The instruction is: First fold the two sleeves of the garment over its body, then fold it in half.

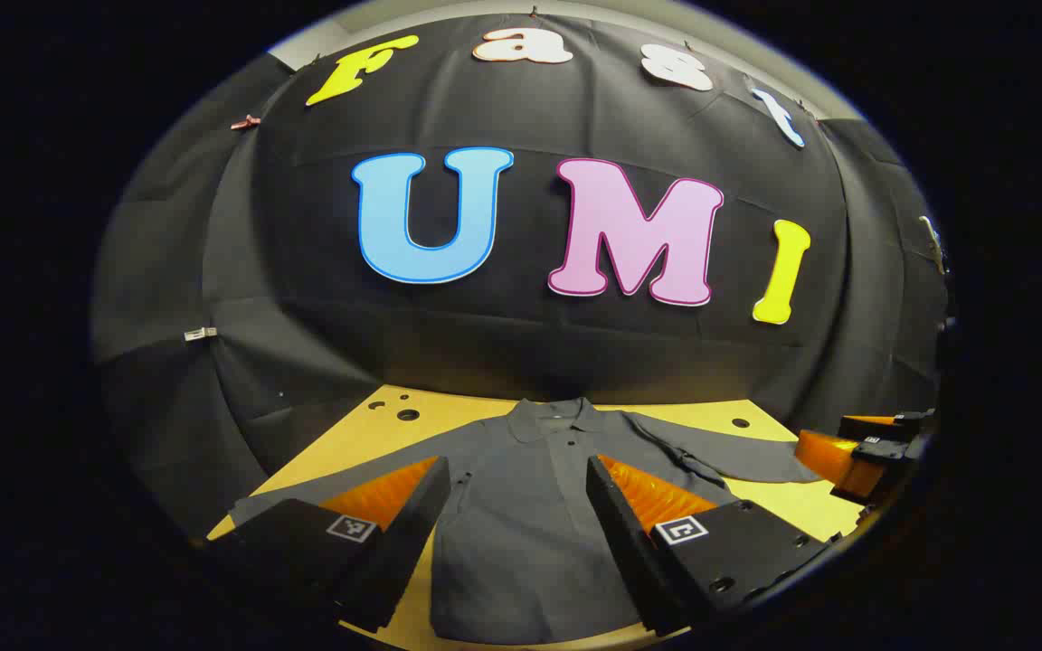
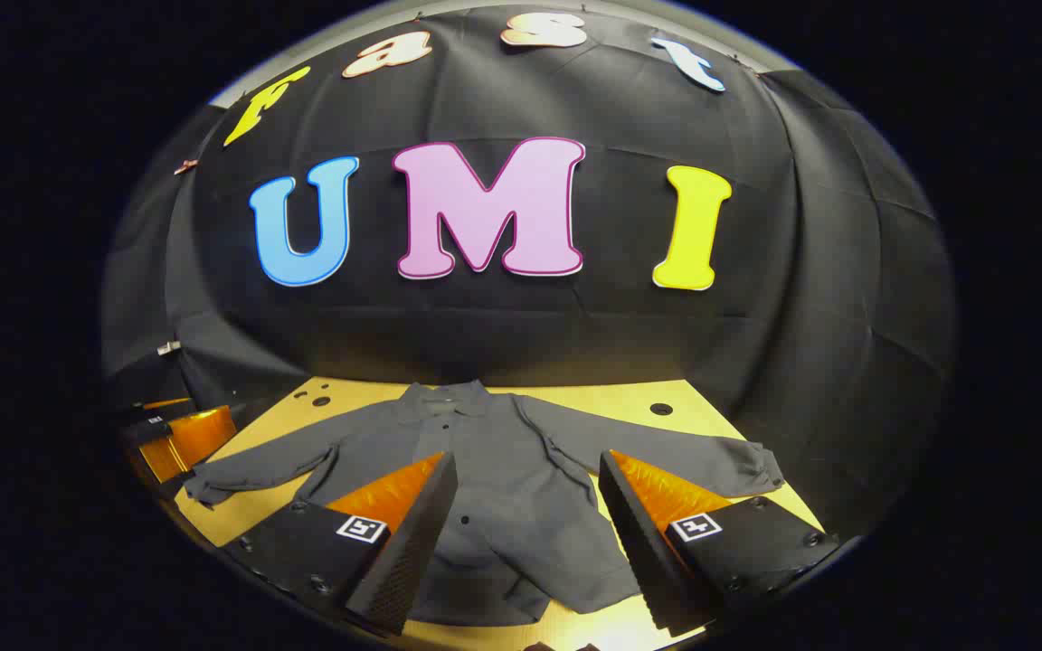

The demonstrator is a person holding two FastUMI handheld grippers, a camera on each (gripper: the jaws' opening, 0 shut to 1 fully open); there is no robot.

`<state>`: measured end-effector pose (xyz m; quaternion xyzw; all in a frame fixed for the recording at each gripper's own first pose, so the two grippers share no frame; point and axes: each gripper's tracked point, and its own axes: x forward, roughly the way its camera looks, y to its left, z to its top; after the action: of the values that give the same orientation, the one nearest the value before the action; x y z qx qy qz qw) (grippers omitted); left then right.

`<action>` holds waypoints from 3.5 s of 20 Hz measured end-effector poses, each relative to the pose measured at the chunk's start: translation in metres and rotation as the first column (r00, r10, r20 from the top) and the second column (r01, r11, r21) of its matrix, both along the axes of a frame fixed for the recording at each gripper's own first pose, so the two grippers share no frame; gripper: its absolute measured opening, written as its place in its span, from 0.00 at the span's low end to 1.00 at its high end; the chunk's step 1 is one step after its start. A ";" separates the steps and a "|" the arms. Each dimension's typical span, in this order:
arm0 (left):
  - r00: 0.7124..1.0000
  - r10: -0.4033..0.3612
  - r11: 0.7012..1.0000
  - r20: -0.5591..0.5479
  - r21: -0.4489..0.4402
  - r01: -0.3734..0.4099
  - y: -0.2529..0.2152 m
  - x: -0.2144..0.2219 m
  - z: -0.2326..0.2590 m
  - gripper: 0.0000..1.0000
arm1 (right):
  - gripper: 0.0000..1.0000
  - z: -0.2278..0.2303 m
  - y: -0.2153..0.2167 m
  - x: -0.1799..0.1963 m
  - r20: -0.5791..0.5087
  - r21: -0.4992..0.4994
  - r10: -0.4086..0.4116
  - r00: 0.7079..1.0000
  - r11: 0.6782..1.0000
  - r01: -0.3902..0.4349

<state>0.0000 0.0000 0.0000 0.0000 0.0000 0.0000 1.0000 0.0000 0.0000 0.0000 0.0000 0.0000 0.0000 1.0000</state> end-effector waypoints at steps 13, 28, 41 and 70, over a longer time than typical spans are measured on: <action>0.999 0.027 1.000 -0.044 -0.006 -0.028 -0.002 0.007 -0.015 0.96 | 0.97 -0.009 -0.016 0.025 -0.028 0.044 0.000 1.000 0.999 0.002; 0.989 0.108 0.994 -0.103 -0.004 -0.109 -0.018 0.021 -0.040 0.96 | 0.97 -0.037 -0.123 0.073 -0.138 0.114 -0.135 0.981 0.982 0.151; 0.964 0.170 0.984 -0.205 -0.014 -0.177 -0.035 0.030 -0.078 0.96 | 0.98 -0.100 -0.310 0.133 -0.324 0.185 -0.399 0.858 0.862 0.471; 0.932 0.183 0.980 -0.312 -0.014 -0.197 -0.043 0.048 -0.115 0.96 | 0.61 -0.197 -0.422 0.180 -0.543 0.182 -0.406 0.735 0.798 0.575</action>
<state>0.0477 -0.0429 -0.1147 -0.0227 0.1565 0.0968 0.9827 0.1797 -0.4224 -0.1969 0.1716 0.2465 -0.2677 0.9155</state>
